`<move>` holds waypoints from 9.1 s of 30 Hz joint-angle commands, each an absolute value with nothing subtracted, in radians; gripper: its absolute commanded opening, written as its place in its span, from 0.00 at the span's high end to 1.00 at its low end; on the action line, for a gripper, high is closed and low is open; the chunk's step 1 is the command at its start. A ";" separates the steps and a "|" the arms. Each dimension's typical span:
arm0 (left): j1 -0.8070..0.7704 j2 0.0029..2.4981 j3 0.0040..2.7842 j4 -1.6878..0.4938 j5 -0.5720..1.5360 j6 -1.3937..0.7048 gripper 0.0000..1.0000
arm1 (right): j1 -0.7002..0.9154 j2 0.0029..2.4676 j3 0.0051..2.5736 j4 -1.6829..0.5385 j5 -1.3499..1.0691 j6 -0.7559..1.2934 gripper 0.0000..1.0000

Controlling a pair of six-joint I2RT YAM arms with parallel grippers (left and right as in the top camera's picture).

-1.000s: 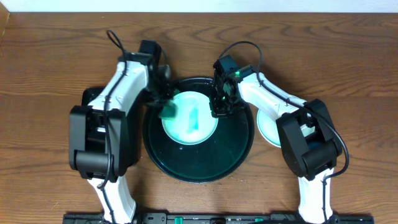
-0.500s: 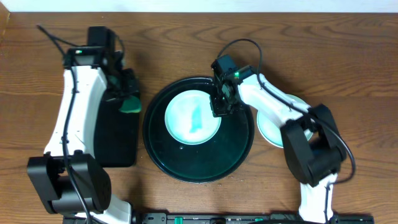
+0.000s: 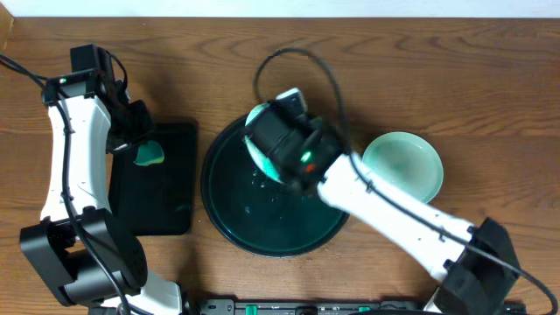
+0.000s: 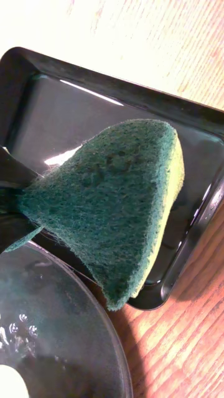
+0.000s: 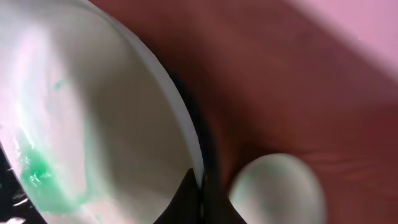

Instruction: Clean dirty plates on tray and stack at the side

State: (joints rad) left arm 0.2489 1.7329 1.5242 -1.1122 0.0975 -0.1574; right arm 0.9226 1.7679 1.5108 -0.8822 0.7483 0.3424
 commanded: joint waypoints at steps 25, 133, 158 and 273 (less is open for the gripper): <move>0.252 1.734 1.515 -1.114 0.085 -0.163 0.93 | 1.040 1.718 1.517 -0.899 0.830 0.310 0.99; 0.252 1.679 1.521 -1.275 0.074 0.032 0.27 | -0.097 1.373 1.963 -1.366 -0.215 -0.039 0.01; 0.252 1.679 1.521 -1.275 0.074 0.032 0.26 | -0.103 0.892 1.145 -0.678 -0.192 -0.112 0.01; 0.123 0.001 0.003 -0.065 0.077 0.233 0.17 | 0.076 0.006 0.006 -0.068 -0.079 -0.034 0.01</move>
